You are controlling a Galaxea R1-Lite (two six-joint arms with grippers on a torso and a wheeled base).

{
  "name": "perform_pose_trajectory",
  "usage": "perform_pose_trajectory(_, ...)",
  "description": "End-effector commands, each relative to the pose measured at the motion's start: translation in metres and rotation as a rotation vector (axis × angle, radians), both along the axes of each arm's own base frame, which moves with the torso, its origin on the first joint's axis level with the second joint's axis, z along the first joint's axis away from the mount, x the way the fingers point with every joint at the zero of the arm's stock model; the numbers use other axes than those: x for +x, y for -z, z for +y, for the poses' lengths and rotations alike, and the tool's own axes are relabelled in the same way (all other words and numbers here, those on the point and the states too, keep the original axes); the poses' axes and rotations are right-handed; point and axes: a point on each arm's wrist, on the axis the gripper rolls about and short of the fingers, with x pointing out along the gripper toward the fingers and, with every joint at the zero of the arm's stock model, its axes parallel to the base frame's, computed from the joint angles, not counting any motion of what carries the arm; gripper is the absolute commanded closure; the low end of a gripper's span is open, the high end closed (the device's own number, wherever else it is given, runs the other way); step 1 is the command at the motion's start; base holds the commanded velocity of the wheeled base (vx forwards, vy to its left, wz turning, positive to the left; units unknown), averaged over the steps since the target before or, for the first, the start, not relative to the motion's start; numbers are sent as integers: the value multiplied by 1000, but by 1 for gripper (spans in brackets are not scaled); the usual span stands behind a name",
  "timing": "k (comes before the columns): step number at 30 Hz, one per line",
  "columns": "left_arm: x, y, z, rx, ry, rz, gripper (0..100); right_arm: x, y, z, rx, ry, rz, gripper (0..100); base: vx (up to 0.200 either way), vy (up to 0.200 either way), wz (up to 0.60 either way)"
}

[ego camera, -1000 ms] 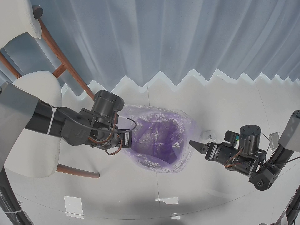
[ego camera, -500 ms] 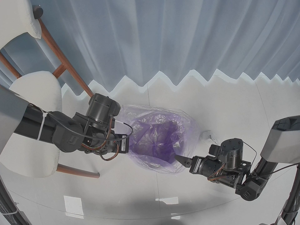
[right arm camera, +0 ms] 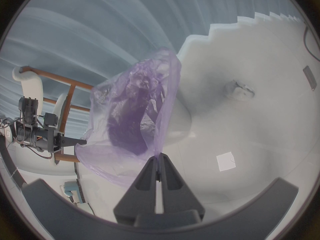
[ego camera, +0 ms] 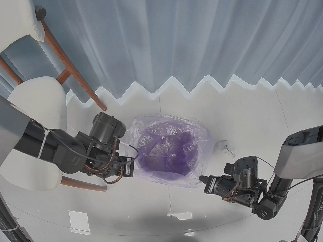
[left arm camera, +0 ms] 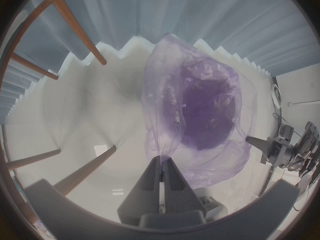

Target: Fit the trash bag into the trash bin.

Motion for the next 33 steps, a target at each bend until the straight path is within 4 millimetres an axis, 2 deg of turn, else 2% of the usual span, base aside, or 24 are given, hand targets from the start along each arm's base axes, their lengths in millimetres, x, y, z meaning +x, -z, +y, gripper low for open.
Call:
perform_pose_trajectory(1, -15, 19, 9, 34, 0, 60, 100, -15, 18, 1, -29, -25, 56, 100, 0, 0, 0)
perform_pose_trajectory(3, -17, 28, 11, 37, 0, 63, 100, -14, 23, 3, -24, -22, 50, 100, 0, 0, 0)
perform_pose_trajectory(6, -15, 56, 9, 47, 3, 75, 100, -12, 37, 3, -40, -12, 61, 100, 0, 0, 0)
perform_pose_trajectory(9, -14, 74, 9, 48, 2, 72, 100, -12, 45, 3, -56, -4, 74, 100, 0, 0, 0)
perform_pose_trajectory(17, -1, 105, 9, 58, -43, 29, 100, -9, 53, 4, -64, 3, 87, 100, 0, 0, 0)
perform_pose_trajectory(22, 15, 111, 13, 19, -80, -39, 100, -3, 59, 5, -63, 34, 56, 100, 0, 0, 0)
perform_pose_trajectory(33, 28, 99, 11, -66, -97, -182, 100, 21, 53, 0, -27, 97, -2, 100, 0, 0, 0)
